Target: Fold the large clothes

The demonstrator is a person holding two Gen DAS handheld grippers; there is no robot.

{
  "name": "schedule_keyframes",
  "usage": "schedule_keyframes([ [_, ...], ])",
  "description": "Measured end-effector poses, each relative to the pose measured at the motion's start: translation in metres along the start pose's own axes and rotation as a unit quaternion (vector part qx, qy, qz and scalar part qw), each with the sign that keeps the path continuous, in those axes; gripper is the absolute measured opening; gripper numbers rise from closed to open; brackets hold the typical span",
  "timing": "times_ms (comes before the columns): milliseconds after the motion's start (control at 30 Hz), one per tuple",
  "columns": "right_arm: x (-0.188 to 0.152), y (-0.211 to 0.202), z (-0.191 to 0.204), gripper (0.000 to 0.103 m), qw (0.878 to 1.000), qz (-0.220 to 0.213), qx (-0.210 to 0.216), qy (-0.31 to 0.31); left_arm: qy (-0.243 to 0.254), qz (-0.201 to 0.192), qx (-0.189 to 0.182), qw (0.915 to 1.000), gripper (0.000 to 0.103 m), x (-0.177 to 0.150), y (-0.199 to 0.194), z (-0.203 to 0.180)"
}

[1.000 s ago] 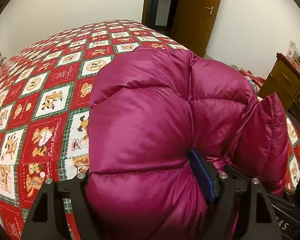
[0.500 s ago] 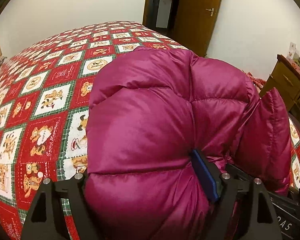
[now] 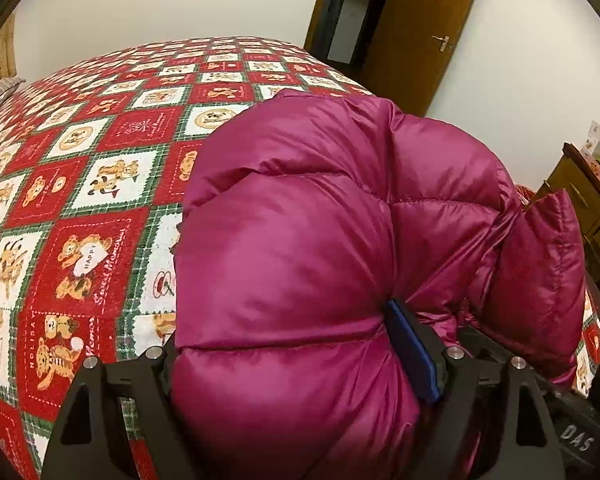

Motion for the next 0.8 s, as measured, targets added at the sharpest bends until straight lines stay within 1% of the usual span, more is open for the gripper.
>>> schedule_keyframes([
  [67,0.0,-0.011,-0.004,0.055,1.0,-0.003,-0.012,0.004,0.003,0.001,-0.006,1.0,0.084,-0.001,0.0,0.001],
  [167,0.002,-0.037,-0.008,0.058,0.999,-0.026,-0.026,0.011,0.005,0.001,-0.01,0.9999,0.085,-0.001,0.0,0.001],
  [233,0.004,-0.052,-0.008,0.06,0.998,-0.04,-0.037,0.009,0.008,0.0,-0.005,1.0,0.085,-0.002,-0.001,0.0],
  [300,0.009,-0.068,0.001,0.06,0.996,-0.065,-0.062,-0.008,0.015,-0.003,0.003,0.9999,0.085,-0.003,-0.001,-0.003],
  [367,0.018,-0.084,0.018,0.056,0.99,-0.101,-0.095,-0.04,0.023,-0.005,0.011,0.9997,0.085,-0.003,-0.001,-0.005],
  [433,0.028,-0.089,0.034,0.051,0.983,-0.112,-0.129,-0.065,0.028,-0.006,0.016,0.9995,0.085,-0.003,-0.001,-0.007],
  [500,0.035,-0.08,0.039,0.049,0.983,-0.099,-0.137,-0.069,0.028,-0.005,0.016,0.9995,0.085,-0.004,-0.001,-0.006],
  [533,0.038,-0.068,0.04,0.044,0.985,-0.079,-0.139,-0.068,0.028,-0.005,0.016,0.9995,0.085,-0.003,-0.002,-0.006],
  [567,0.039,-0.056,0.037,0.036,0.985,-0.06,-0.151,-0.066,0.028,-0.005,0.016,0.9995,0.085,-0.003,-0.002,-0.006],
  [633,0.033,-0.04,0.027,0.031,0.984,-0.035,-0.167,-0.052,0.027,-0.005,0.016,0.9995,0.085,-0.003,-0.002,-0.006],
  [700,0.025,-0.028,0.013,0.03,0.983,-0.02,-0.177,-0.032,0.027,-0.005,0.016,0.9995,0.085,-0.004,-0.001,-0.006],
  [800,0.019,-0.019,-0.003,0.03,0.988,-0.01,-0.155,0.004,0.027,-0.004,0.021,0.9994,0.085,-0.004,-0.001,-0.007],
])
Point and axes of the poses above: each gripper's, at about its wrist camera, not at the fingertips, and y roughly the way its jaws point, z to its left, x to its top, the point moved 1 cm from there along y, roughly the way its jaws point, and after that the axes turned 4 degrees about -x, right-handed, at the moved point
